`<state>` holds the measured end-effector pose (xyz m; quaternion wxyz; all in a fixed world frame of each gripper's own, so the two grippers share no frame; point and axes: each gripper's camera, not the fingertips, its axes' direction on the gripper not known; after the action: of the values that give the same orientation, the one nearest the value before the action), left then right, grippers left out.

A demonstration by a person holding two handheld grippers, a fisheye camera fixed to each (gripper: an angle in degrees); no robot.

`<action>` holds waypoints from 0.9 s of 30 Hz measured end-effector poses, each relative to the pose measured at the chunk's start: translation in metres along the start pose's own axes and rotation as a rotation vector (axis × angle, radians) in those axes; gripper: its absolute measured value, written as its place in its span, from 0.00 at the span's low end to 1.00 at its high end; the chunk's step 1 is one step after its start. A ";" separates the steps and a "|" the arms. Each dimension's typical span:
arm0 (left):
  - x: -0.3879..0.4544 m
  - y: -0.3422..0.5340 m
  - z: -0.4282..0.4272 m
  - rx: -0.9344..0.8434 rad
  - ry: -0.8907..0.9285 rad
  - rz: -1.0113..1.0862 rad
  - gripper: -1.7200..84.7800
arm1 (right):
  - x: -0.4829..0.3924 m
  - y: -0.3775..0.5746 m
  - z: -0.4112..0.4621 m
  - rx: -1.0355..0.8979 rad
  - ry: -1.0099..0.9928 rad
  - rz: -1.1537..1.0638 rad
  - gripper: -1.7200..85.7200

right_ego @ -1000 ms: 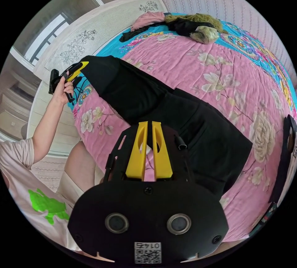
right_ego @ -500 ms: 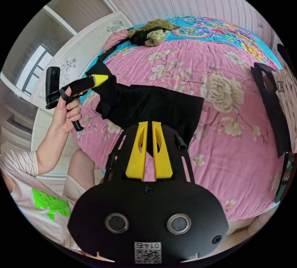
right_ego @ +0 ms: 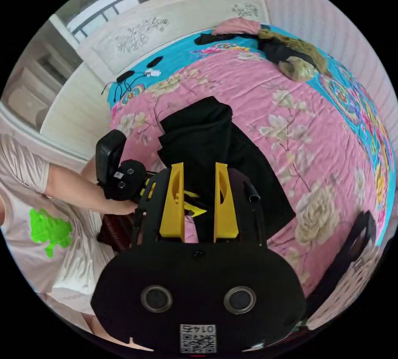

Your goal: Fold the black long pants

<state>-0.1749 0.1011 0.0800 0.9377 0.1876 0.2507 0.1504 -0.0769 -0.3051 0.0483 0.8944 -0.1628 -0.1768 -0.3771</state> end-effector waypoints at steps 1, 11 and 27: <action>0.006 0.010 0.009 0.026 -0.039 0.026 0.01 | -0.003 -0.011 0.007 -0.037 0.005 -0.044 0.14; 0.007 0.047 0.083 0.017 -0.071 0.036 0.01 | 0.031 -0.130 0.103 -0.493 -0.374 0.130 0.17; 0.004 0.081 0.156 0.000 -0.099 0.052 0.01 | 0.097 -0.137 0.108 -0.487 -0.286 0.264 0.05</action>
<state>-0.1041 0.1309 0.2382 0.9449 0.2011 0.1988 0.1651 -0.1343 -0.4098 0.2085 0.8366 -0.4451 -0.1825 -0.2620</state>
